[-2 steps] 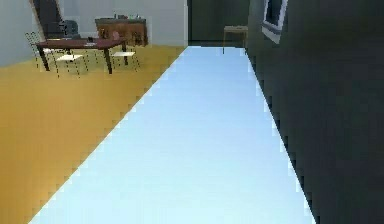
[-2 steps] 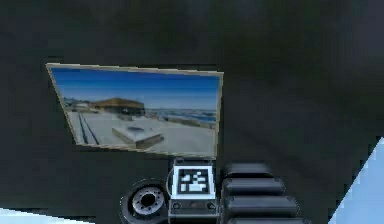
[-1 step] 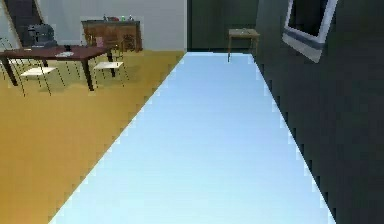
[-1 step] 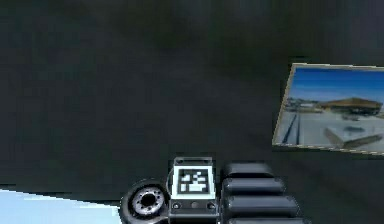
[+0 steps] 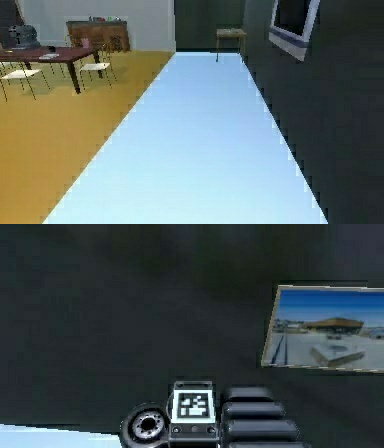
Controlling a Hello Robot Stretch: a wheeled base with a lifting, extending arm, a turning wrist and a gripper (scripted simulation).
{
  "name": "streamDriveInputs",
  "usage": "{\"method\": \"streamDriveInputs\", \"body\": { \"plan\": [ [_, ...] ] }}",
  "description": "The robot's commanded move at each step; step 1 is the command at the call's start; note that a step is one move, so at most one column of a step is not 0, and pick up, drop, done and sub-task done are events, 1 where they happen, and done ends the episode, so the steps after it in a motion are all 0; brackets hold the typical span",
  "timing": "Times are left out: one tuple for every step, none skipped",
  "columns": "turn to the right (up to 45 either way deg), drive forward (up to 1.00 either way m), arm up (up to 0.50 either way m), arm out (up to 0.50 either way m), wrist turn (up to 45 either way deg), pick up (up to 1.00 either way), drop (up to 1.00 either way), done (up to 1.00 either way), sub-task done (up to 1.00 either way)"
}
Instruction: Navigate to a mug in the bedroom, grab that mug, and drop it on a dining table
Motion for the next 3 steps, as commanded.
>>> {"method": "streamDriveInputs", "body": {
  "plan": [
    [0.0, 1.00, 0.00, 0.00, 0.0, 0.00, 0.00, 0.00, 0.00],
    [0.0, 1.00, 0.00, 0.00, 0.0, 0.00, 0.00, 0.00, 0.00],
    [0.0, 1.00, 0.00, 0.00, 0.0, 0.00, 0.00, 0.00, 0.00]
  ]
}}
